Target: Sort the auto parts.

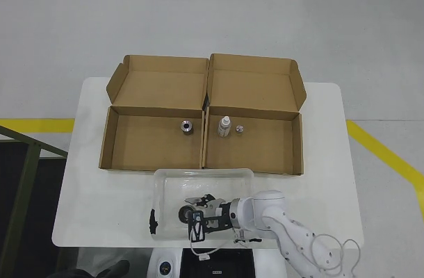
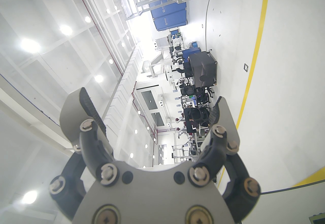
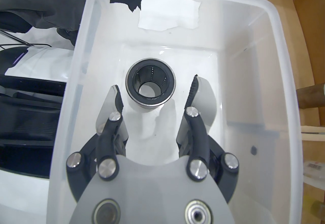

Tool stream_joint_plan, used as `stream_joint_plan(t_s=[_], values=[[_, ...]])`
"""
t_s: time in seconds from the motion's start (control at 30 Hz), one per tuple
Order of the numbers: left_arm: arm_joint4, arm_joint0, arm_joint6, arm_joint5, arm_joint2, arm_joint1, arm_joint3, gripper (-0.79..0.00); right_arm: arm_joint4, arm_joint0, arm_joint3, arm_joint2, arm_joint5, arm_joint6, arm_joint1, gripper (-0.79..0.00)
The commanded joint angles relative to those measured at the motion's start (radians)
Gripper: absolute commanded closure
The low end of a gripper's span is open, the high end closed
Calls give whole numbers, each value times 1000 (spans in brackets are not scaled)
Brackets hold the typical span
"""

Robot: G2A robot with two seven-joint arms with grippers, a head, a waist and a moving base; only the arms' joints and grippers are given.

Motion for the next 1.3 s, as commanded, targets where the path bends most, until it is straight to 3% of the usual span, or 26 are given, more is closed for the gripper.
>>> stream_joint_plan(t_s=[0.0, 0.17, 0.33, 0.47, 0.53, 0.63, 0.83, 1.27], values=[[0, 0, 0, 0, 0, 0, 0, -785, 0, 15, 17, -14, 7, -2, -2, -517], [0, 0, 0, 0, 0, 0, 0, -785, 12, 52, 56, -51, 28, -8, -11, -582], [0, 0, 0, 0, 0, 0, 0, -785, 35, 84, 90, -77, 45, -9, -20, -591], [0, 0, 0, 0, 0, 0, 0, -785, 47, 102, 112, -87, 41, -9, -21, -508], [0, 0, 0, 0, 0, 0, 0, -785, 52, 106, 118, -89, 40, -9, -21, -376], [0, 0, 0, 0, 0, 0, 0, -785, 68, 111, 121, -91, 35, -15, -20, -317], [0, 0, 0, 0, 0, 0, 0, -785, 99, 121, 124, -95, 35, -34, -20, 0], [0, 0, 0, 0, 0, 0, 0, -785, 174, 128, 51, -38, 34, -57, -6, 0]])
